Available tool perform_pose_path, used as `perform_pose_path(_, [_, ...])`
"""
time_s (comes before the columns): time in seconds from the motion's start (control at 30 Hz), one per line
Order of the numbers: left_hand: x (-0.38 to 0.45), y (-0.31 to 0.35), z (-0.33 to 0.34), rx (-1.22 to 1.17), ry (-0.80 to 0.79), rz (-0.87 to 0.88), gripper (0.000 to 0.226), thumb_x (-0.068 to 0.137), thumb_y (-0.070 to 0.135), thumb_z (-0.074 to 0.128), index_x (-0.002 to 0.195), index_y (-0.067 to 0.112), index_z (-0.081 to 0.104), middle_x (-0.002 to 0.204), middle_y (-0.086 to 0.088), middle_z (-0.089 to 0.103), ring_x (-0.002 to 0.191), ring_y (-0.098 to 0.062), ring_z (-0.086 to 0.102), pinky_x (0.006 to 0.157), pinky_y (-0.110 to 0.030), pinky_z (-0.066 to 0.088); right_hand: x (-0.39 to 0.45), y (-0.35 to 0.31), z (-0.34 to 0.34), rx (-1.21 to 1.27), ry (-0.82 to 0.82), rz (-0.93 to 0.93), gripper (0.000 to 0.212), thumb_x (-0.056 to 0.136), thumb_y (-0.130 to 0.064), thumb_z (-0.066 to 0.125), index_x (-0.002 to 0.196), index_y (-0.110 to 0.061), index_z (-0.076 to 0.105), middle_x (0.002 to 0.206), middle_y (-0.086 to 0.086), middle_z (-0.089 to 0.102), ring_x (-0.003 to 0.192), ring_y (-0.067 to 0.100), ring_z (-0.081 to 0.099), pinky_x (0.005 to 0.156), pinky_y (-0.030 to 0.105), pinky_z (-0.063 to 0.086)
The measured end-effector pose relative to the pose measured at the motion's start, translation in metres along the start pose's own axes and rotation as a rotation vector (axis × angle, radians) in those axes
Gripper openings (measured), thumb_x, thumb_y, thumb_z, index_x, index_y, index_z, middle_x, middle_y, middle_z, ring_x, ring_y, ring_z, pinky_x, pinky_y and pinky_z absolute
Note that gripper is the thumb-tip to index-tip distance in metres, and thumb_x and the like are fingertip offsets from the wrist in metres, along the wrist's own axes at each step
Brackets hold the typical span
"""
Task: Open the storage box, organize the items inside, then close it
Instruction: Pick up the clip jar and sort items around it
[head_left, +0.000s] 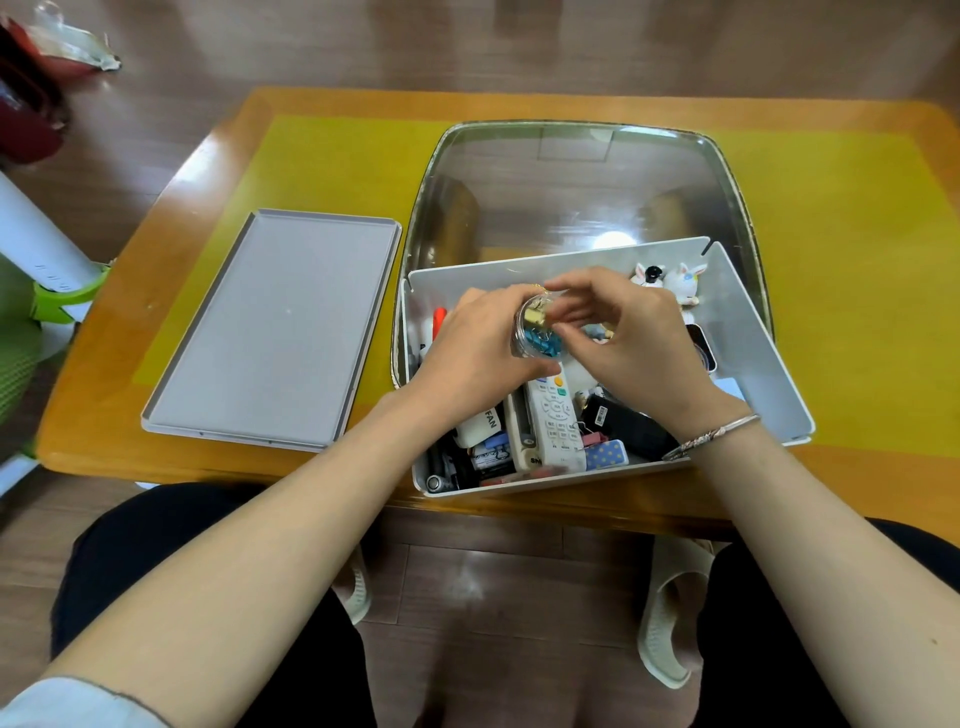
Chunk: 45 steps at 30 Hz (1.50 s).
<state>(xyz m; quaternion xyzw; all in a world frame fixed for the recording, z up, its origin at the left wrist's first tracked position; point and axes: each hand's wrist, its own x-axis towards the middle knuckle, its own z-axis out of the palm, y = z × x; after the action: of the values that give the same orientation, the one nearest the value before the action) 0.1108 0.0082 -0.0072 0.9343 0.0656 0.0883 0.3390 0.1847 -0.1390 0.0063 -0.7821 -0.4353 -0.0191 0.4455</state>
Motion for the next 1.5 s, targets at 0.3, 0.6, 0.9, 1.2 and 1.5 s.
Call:
perform_pose_path(0.3, [0.002,-0.007,-0.003,-0.051,-0.009,-0.059,0.063,0.078,0.028,0.076,0.132,0.023,0.044,0.119,0.006,0.055,0.117,-0.013,0.040,0.085,-0.021,0.031,0.003,0.005,-0.009,-0.041,0.173,0.005,0.035,0.080,0.005,0.052,0.112,-0.009,0.061,0.091,0.000,0.070,0.090,0.009,0.064,0.080,0.016,0.045])
perform_pose_path(0.6, [-0.001,-0.011,-0.027,-0.332,0.183,-0.176,0.036,0.092,0.042,0.056,0.117,0.018,0.045,0.100,0.013,0.059,0.083,0.012,0.058,0.064,-0.001,0.040,0.002,0.021,-0.011,-0.258,-0.107,0.181,0.011,0.085,-0.015,0.062,0.091,-0.019,0.070,0.083,-0.005,0.066,0.074,0.012,0.056,0.072,0.023,0.043])
perform_pose_path(0.9, [-0.004,-0.025,-0.035,-0.212,0.257,-0.151,0.057,0.077,0.027,0.077,0.113,0.024,0.032,0.106,0.013,0.053,0.091,0.007,0.057,0.072,-0.004,0.045,-0.016,0.014,0.030,-0.683,-0.386,0.394,0.088,0.062,-0.087,0.047,0.115,-0.017,0.049,0.096,0.004,0.067,0.090,0.025,0.063,0.070,0.035,0.045])
perform_pose_path(1.2, [-0.004,-0.026,-0.036,-0.185,0.267,-0.153,0.058,0.076,0.035,0.077,0.113,0.025,0.033,0.108,0.011,0.052,0.093,-0.001,0.057,0.074,-0.010,0.049,-0.021,0.005,0.040,-0.581,-0.619,0.514,0.103,0.060,-0.070,0.060,0.139,-0.026,0.011,0.081,-0.003,0.052,0.077,0.024,0.053,0.073,0.039,0.042])
perform_pose_path(1.5, [-0.005,-0.029,-0.042,-0.193,0.281,-0.155,0.064,0.080,0.035,0.074,0.129,0.022,0.035,0.125,0.006,0.050,0.110,-0.006,0.050,0.079,0.002,0.037,-0.012,0.021,-0.010,-0.299,-0.438,0.551,0.023,0.076,-0.026,0.069,0.091,-0.015,0.056,0.080,0.004,0.059,0.065,0.010,0.051,0.050,0.024,0.034])
